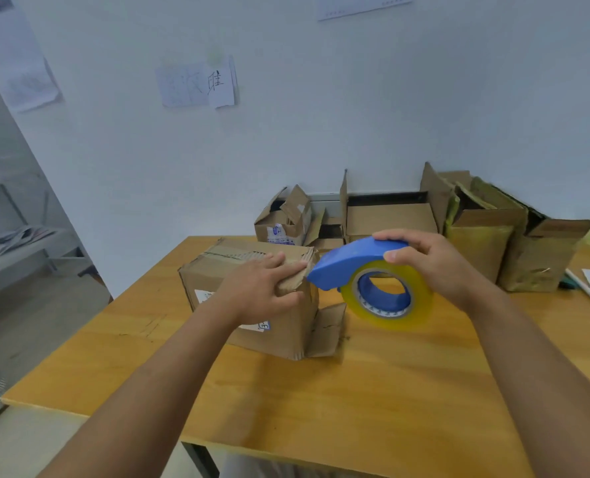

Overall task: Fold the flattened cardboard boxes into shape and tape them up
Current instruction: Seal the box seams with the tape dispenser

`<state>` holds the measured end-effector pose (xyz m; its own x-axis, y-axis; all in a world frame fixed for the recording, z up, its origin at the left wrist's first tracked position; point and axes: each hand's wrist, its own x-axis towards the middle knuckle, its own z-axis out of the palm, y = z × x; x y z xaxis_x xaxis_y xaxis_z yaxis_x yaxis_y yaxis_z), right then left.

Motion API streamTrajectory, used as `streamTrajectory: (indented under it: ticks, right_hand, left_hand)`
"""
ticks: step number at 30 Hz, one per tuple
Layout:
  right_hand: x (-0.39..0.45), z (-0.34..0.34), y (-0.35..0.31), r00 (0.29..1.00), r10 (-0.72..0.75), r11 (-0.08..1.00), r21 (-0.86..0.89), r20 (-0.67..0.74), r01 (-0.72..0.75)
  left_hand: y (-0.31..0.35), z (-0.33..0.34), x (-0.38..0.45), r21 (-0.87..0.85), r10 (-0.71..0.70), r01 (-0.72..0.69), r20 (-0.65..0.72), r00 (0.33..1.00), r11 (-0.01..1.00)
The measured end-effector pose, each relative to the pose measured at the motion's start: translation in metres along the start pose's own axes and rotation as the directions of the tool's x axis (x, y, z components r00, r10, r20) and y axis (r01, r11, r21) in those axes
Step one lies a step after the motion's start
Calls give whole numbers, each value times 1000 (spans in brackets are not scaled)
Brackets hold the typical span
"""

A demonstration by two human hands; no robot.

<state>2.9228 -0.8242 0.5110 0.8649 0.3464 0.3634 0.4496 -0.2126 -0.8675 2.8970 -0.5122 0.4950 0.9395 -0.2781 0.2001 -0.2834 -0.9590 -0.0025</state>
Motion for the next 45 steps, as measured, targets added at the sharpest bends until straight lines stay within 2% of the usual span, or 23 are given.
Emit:
streamTrajectory:
  ticks: [4,8,14,23,29,35,39,42,45]
  right_hand:
    - [-1,16,14,1000,25,1000,-1,5,-25]
    - [-1,19,26,1000,29,999,17,11,-30]
    - [-7,14,38,1000,7,1000,14,6,-7]
    - [-28,-16,44,999,-8,1000,11,36,7]
    - [2,6,25,992,10,986,-165,126,11]
    - [32,18,4,986,8,966,-255,166,35]
    - [37,21,-10,988,35,954,-300,152,12]
    - [32,31,0,968,119,890,-455,220,-6]
    - [18,36,19,982,168,898,-424,84,-117]
  left_hand:
    - [17,2,-2,34,64,-62,-60,996,998]
    - [19,3,-2,-17,73,-74,-59,996,997]
    - [20,9,3,-25,9,-12,-114,993,1000]
    - [25,5,4,-26,-26,23,-91,995,999]
    - [34,6,16,-148,-116,106,-60,991,983]
    - [40,18,23,-75,-180,168,-203,963,983]
    - [40,16,22,-77,-141,129,-172,975,989]
    - [43,17,21,-25,-131,128,-160,979,991]
    - [44,16,21,-14,-126,125,-142,982,992]
